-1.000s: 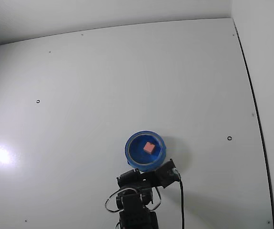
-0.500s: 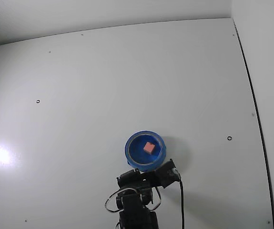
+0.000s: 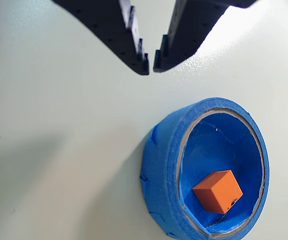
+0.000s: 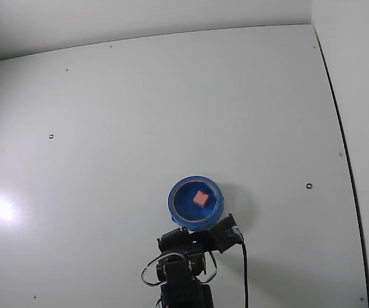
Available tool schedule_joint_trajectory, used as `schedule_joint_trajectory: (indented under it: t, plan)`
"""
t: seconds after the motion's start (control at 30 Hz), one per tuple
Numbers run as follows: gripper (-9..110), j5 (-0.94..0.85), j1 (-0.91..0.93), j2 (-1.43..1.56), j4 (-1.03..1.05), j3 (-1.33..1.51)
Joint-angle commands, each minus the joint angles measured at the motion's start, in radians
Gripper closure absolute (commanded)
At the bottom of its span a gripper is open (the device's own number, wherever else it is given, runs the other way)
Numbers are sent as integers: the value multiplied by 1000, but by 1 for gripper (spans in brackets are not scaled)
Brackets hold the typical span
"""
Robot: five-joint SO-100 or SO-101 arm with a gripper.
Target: Grasp a block and put it in the bin.
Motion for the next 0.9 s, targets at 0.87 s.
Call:
schedule_joint_trajectory:
  t: [0.87]
  plan:
    - [101,-3,-3,-2,8,-18]
